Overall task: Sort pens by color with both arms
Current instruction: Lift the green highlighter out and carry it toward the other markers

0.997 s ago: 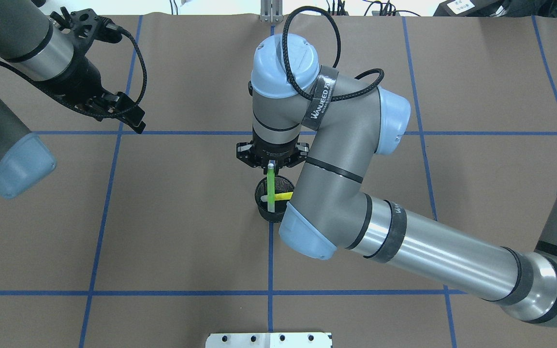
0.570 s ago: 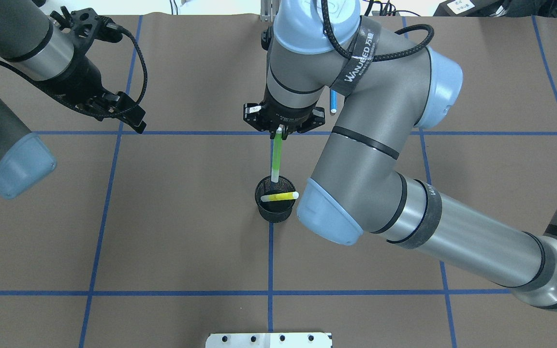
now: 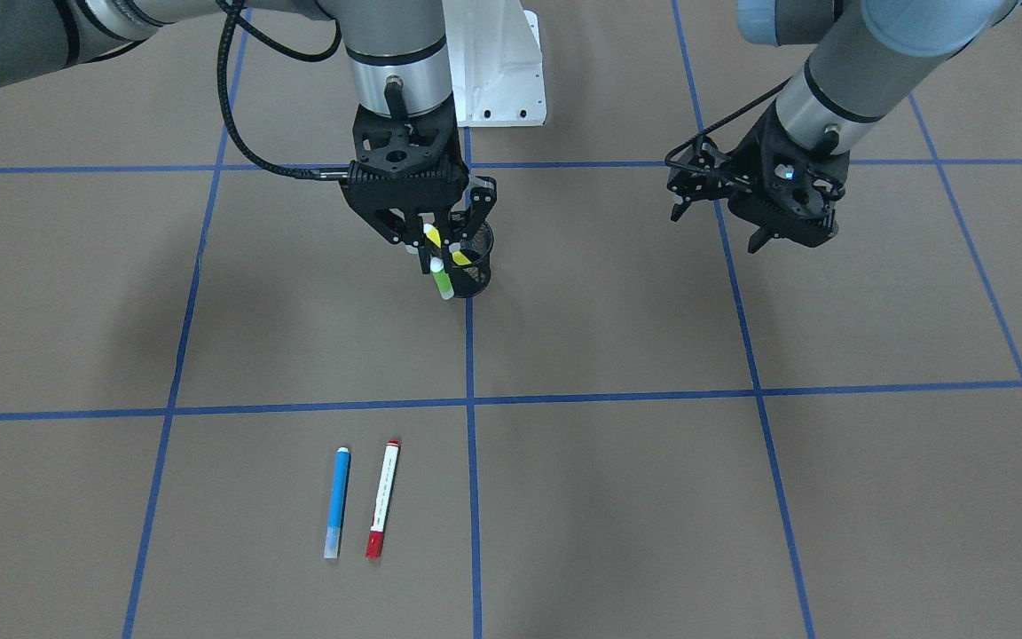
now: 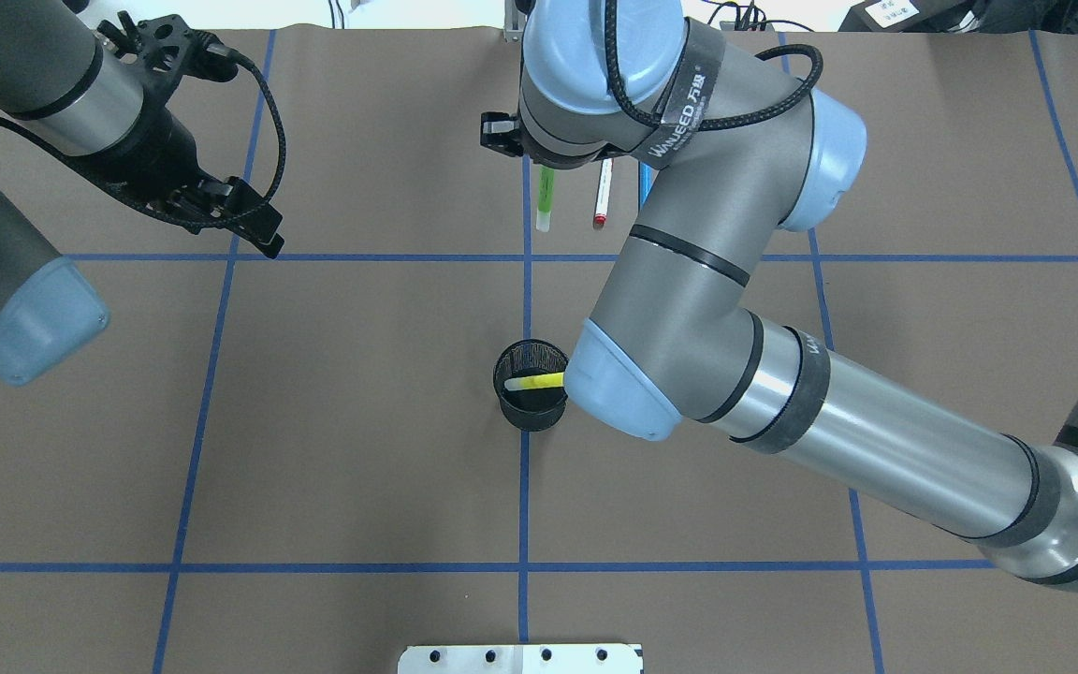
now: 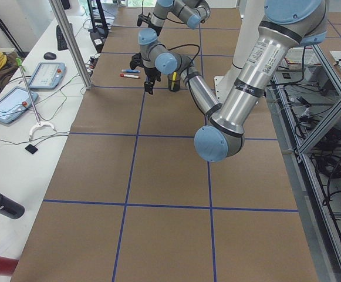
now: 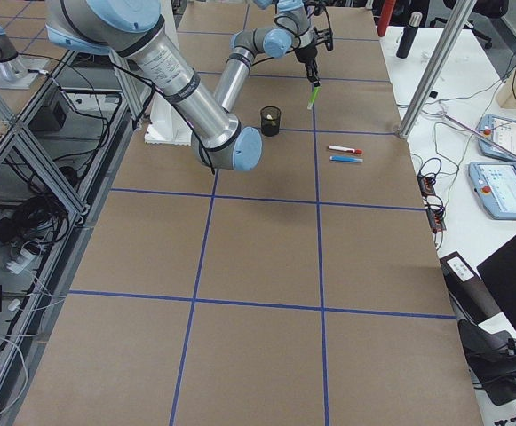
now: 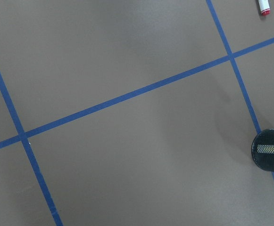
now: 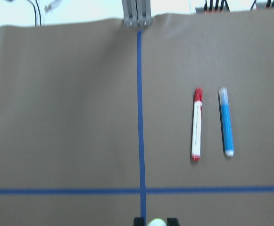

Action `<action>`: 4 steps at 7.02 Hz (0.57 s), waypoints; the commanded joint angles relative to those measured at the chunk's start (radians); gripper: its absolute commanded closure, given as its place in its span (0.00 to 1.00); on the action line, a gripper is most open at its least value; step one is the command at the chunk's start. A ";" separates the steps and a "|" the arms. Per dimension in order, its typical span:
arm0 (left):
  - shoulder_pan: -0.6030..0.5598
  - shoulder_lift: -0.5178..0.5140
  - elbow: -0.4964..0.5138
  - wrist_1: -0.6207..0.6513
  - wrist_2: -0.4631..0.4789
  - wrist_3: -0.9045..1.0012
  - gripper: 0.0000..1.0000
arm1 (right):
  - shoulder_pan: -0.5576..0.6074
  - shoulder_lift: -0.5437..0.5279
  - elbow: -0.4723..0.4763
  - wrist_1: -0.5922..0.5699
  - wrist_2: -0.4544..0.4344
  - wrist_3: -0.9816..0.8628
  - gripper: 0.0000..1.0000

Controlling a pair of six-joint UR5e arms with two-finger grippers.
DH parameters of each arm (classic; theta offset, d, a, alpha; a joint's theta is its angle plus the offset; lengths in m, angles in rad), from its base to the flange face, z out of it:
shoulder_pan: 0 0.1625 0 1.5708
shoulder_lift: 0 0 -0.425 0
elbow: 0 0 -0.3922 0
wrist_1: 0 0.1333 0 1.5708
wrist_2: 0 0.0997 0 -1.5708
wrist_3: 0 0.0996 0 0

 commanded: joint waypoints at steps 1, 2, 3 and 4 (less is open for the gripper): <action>-0.001 0.003 0.000 0.000 -0.003 0.010 0.01 | -0.001 0.013 -0.137 0.172 -0.198 0.017 1.00; -0.003 0.003 0.001 0.000 -0.027 0.013 0.01 | -0.004 0.037 -0.223 0.211 -0.269 0.045 1.00; -0.003 0.003 0.000 0.000 -0.028 0.013 0.01 | -0.014 0.065 -0.304 0.256 -0.343 0.051 1.00; -0.004 0.003 0.001 0.000 -0.029 0.013 0.01 | -0.017 0.071 -0.377 0.339 -0.401 0.057 1.00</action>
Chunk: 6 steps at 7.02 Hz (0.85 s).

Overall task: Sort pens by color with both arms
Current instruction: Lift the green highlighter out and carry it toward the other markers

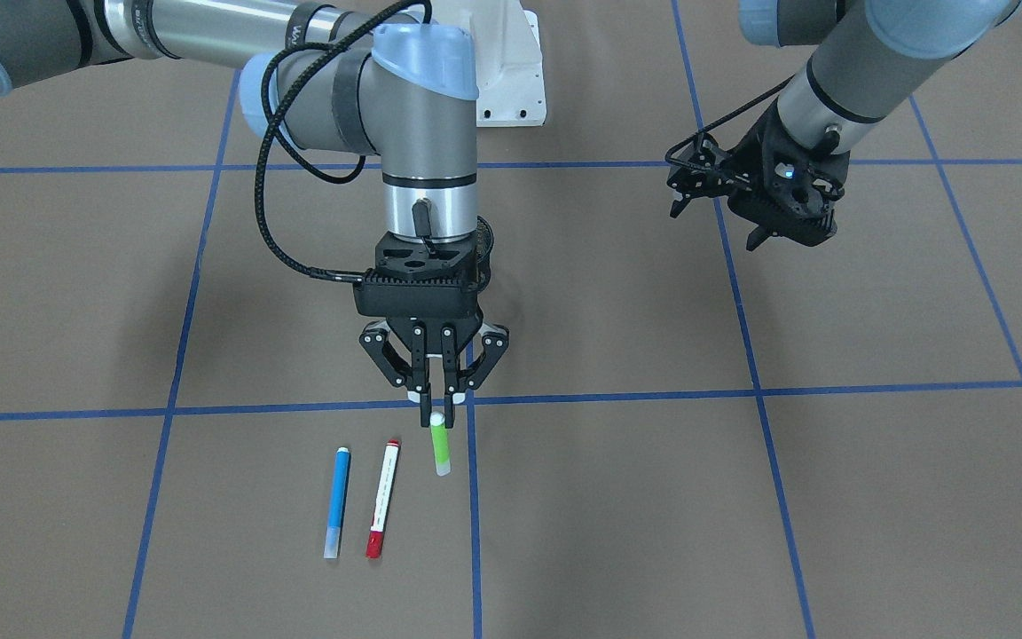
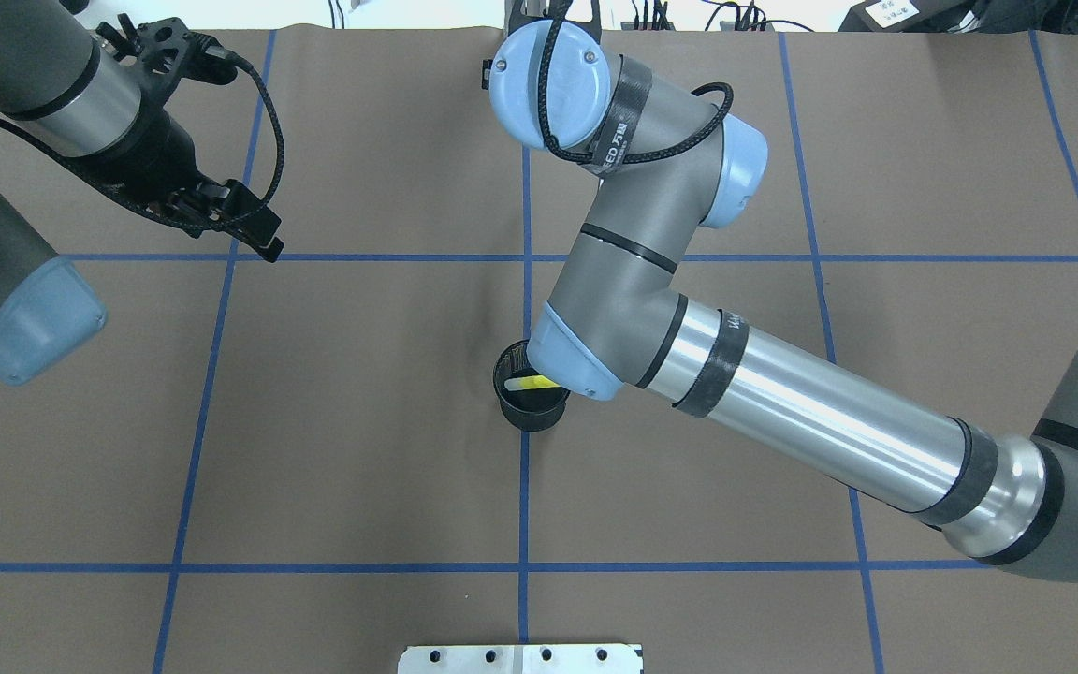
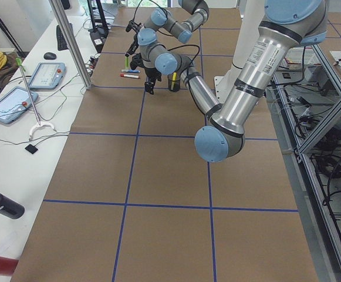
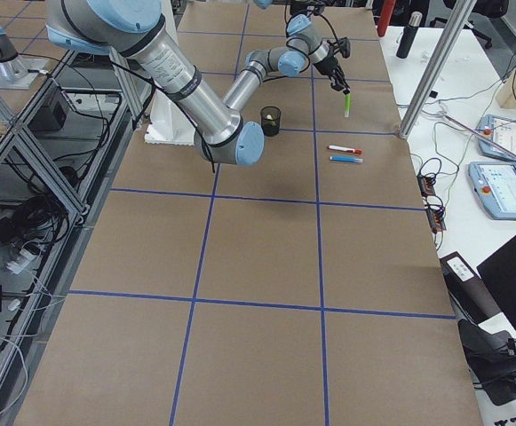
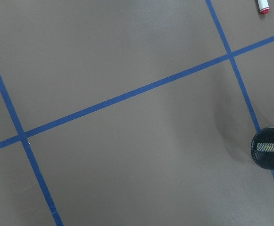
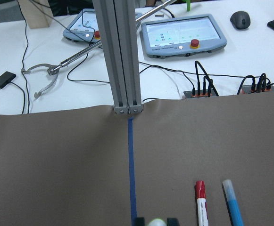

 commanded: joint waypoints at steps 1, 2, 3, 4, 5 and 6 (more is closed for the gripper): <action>-0.001 0.000 -0.001 0.000 -0.004 0.001 0.01 | -0.012 0.015 -0.155 0.152 -0.123 0.010 1.00; -0.001 0.000 -0.001 0.000 -0.019 0.001 0.01 | -0.021 0.016 -0.213 0.204 -0.177 0.013 1.00; -0.001 0.000 0.001 0.000 -0.024 0.001 0.01 | -0.036 0.024 -0.281 0.284 -0.234 0.015 1.00; -0.001 0.000 0.001 0.000 -0.024 0.001 0.01 | -0.050 0.034 -0.327 0.292 -0.265 0.015 0.96; -0.001 0.000 0.001 -0.002 -0.025 0.001 0.01 | -0.077 0.035 -0.341 0.306 -0.307 0.025 0.89; -0.001 0.000 0.002 0.000 -0.025 0.001 0.01 | -0.099 0.035 -0.359 0.306 -0.341 0.037 0.79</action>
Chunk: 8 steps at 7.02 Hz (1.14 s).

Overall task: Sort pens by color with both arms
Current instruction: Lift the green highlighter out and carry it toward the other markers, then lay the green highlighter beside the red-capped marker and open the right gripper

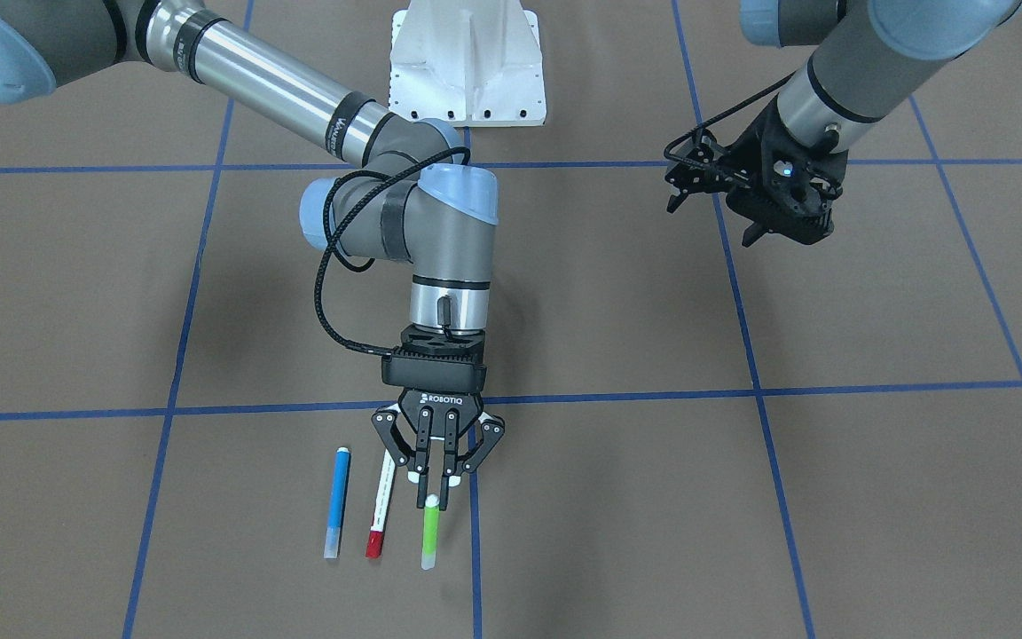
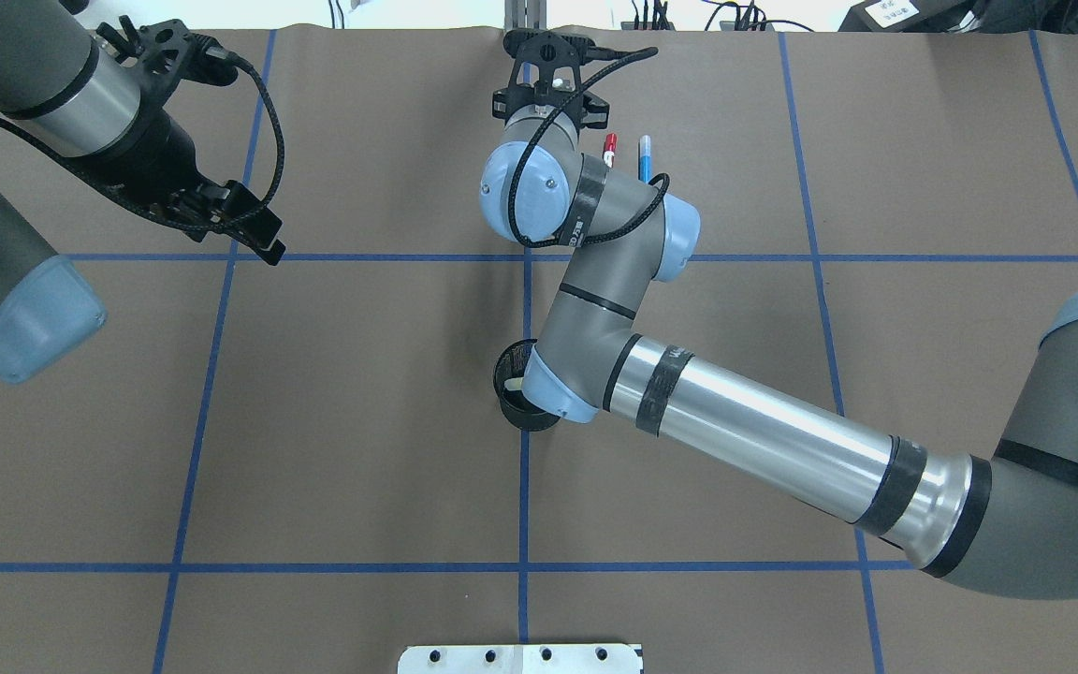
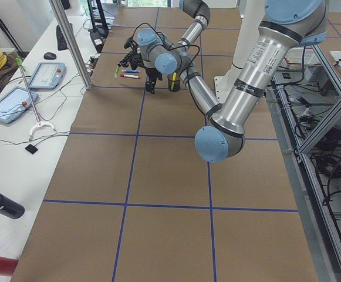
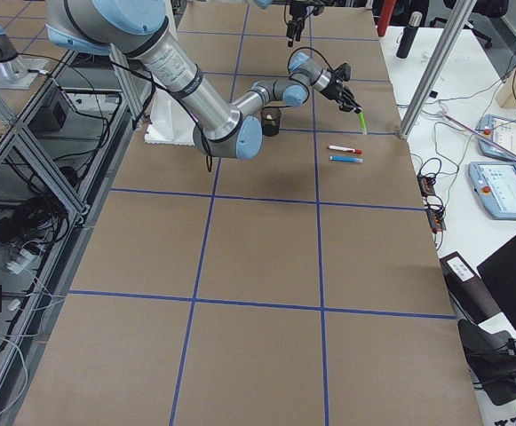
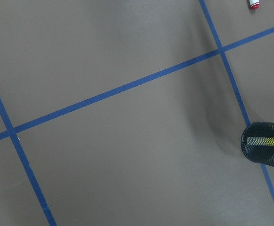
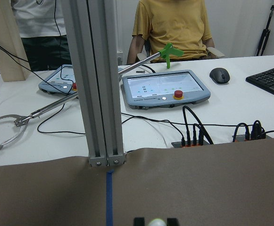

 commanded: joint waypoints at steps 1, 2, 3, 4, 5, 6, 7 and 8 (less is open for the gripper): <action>0.000 0.000 0.001 0.001 -0.001 0.000 0.01 | -0.038 0.000 -0.029 0.009 -0.058 0.013 0.63; 0.000 0.000 0.001 -0.001 -0.001 0.000 0.01 | -0.046 0.000 -0.036 0.009 -0.067 0.013 0.54; 0.000 -0.002 0.001 -0.001 -0.001 -0.002 0.01 | -0.048 0.000 -0.036 0.009 -0.068 0.013 0.52; 0.000 -0.002 0.000 0.001 -0.001 -0.003 0.01 | -0.046 0.001 -0.035 0.009 -0.066 0.013 0.51; 0.000 -0.003 -0.002 -0.001 -0.001 -0.008 0.01 | -0.045 0.001 -0.030 0.009 -0.058 0.013 0.50; 0.000 -0.003 -0.002 0.001 -0.001 -0.009 0.01 | -0.040 0.006 -0.023 0.021 -0.039 0.013 0.44; 0.000 -0.005 -0.002 0.001 -0.001 -0.014 0.01 | -0.014 0.008 -0.009 0.044 0.048 0.013 0.35; 0.003 -0.009 -0.003 0.002 -0.001 -0.024 0.00 | 0.021 0.006 0.012 0.043 0.151 0.007 0.30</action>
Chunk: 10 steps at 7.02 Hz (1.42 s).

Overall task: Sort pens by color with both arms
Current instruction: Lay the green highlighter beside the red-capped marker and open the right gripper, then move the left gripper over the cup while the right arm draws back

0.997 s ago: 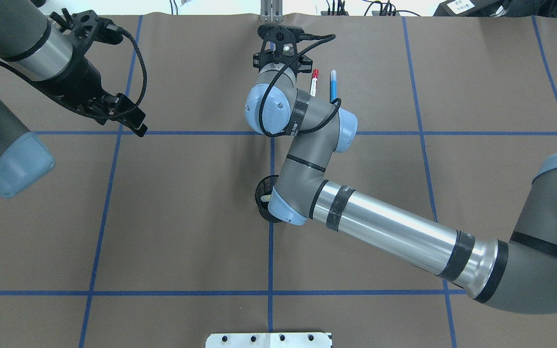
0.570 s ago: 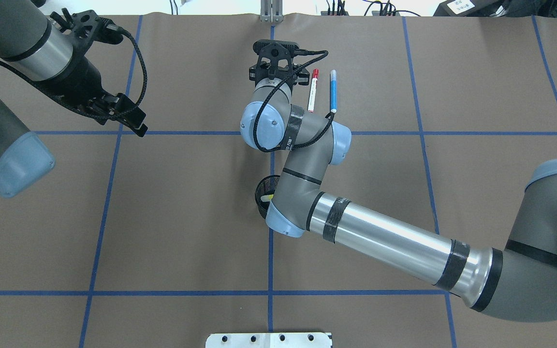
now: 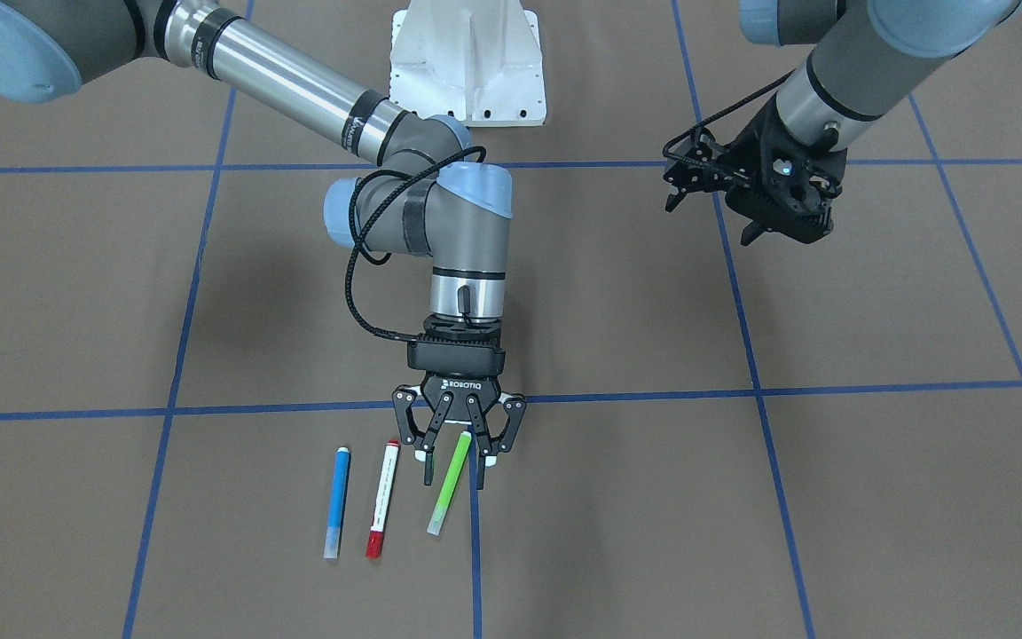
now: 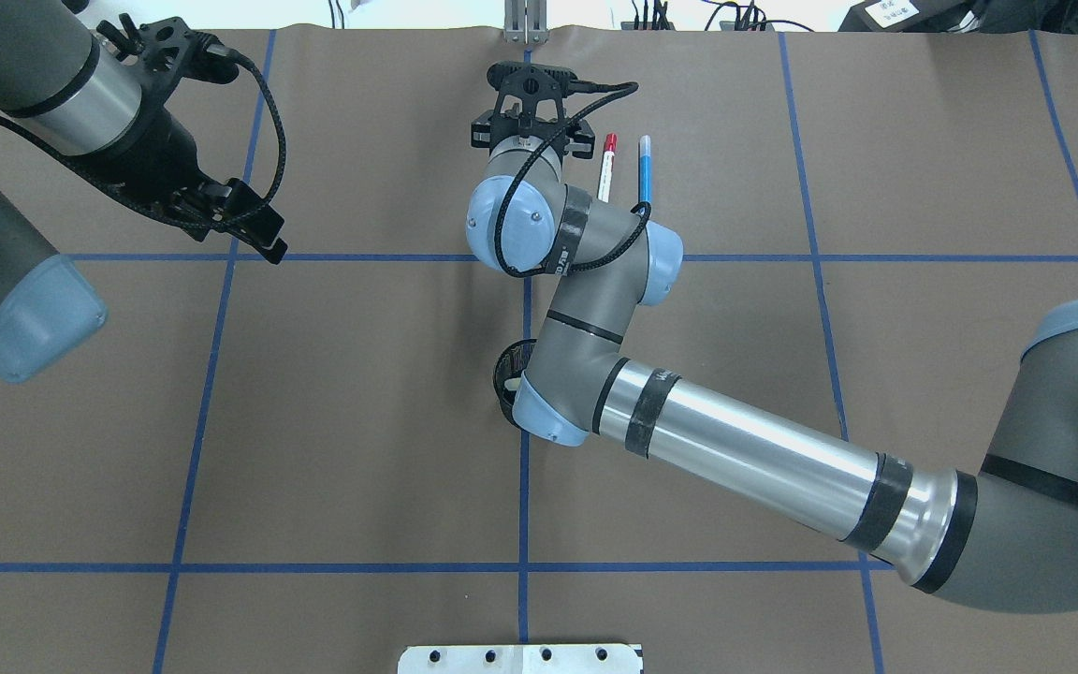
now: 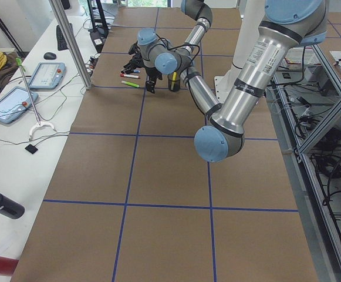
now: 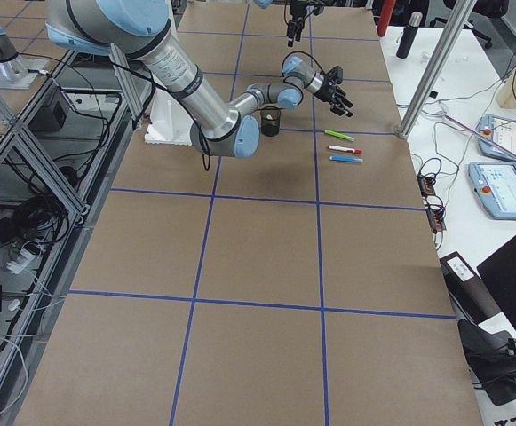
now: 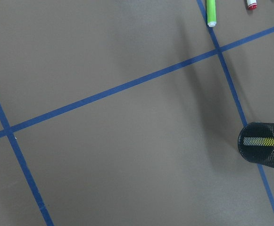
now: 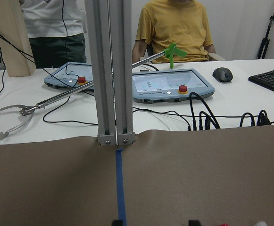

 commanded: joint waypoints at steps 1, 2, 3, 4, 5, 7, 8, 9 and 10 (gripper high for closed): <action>0.008 -0.014 -0.001 0.001 0.002 -0.077 0.01 | 0.073 -0.020 0.059 0.001 0.224 -0.009 0.21; 0.009 -0.028 0.000 0.006 0.002 -0.095 0.00 | 0.117 -0.049 0.104 -0.028 0.374 -0.012 0.19; 0.010 -0.053 0.005 0.006 0.002 -0.164 0.00 | 0.160 -0.057 0.160 -0.150 0.521 -0.023 0.10; 0.019 -0.098 0.014 0.009 0.002 -0.269 0.00 | 0.186 -0.072 0.218 -0.264 0.632 -0.064 0.03; 0.059 -0.138 0.022 0.009 0.005 -0.368 0.00 | 0.224 -0.124 0.281 -0.303 0.753 -0.090 0.02; 0.113 -0.262 0.116 0.010 0.009 -0.555 0.00 | 0.316 -0.233 0.357 -0.314 1.026 -0.182 0.01; 0.134 -0.330 0.190 0.012 0.014 -0.635 0.01 | 0.335 -0.291 0.428 -0.379 1.074 -0.266 0.01; 0.157 -0.387 0.253 0.015 0.015 -0.705 0.01 | 0.340 -0.339 0.525 -0.466 1.082 -0.300 0.01; 0.185 -0.448 0.333 0.026 0.017 -0.755 0.01 | 0.349 -0.371 0.605 -0.546 1.102 -0.359 0.01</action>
